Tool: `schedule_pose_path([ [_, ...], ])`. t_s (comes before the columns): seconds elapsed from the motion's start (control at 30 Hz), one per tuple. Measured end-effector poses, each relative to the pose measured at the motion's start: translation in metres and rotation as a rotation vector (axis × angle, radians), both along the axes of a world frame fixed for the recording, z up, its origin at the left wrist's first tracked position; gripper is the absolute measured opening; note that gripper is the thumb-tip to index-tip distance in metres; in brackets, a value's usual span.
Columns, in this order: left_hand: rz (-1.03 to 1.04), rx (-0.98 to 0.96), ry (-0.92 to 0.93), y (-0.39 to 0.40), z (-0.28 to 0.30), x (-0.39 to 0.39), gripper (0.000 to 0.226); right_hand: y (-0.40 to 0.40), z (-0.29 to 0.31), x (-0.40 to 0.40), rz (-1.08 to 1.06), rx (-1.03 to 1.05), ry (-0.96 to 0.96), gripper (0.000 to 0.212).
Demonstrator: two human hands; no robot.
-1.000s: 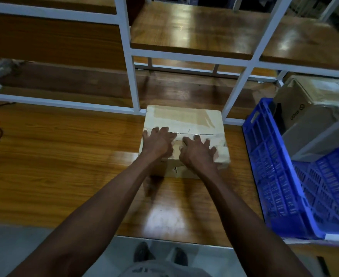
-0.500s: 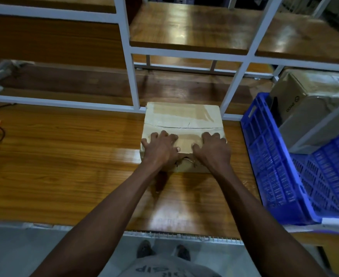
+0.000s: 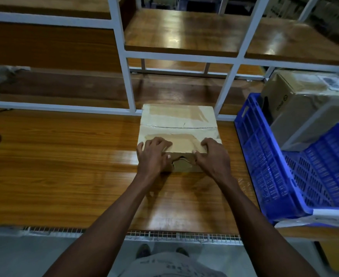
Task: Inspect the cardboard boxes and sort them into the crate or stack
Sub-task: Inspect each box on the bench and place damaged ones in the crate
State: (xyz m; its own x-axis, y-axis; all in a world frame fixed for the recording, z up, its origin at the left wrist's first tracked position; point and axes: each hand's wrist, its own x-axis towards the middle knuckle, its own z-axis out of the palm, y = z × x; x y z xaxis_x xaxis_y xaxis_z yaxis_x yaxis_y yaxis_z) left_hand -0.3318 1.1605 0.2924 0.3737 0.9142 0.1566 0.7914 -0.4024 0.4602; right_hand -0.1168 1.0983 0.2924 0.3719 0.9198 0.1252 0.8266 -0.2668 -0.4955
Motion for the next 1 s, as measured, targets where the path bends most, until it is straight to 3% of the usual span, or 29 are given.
schedule_pose_path([
  [0.17, -0.028, 0.039, -0.040, -0.005, -0.012, -0.008, 0.055, -0.019, -0.020, 0.020, 0.014, 0.066, 0.060, 0.035],
  [0.33, 0.120, -0.021, -0.037, -0.017, -0.020, -0.009, 0.061, -0.023, -0.040, 0.016, 0.030, 0.246, 0.383, 0.041],
  [0.43, 0.176, -0.072, -0.158, -0.022, -0.023, -0.004, 0.063, -0.024, -0.040, 0.016, 0.029, 0.264, 0.366, 0.052],
  [0.6, 0.220, -0.097, -0.274, -0.017, -0.016, -0.001, 0.058, -0.024, -0.032, 0.013, 0.008, 0.238, 0.385, 0.051],
  [0.83, 0.255, -0.011, -0.350, -0.013, 0.016, -0.007, 0.089, -0.020, 0.007, 0.008, -0.050, 0.296, 0.450, 0.052],
  [1.0, 0.250, 0.099, -0.353, -0.001, 0.066, -0.007, 0.076, -0.006, 0.054, 0.013, -0.018, 0.362, 0.379, 0.056],
])
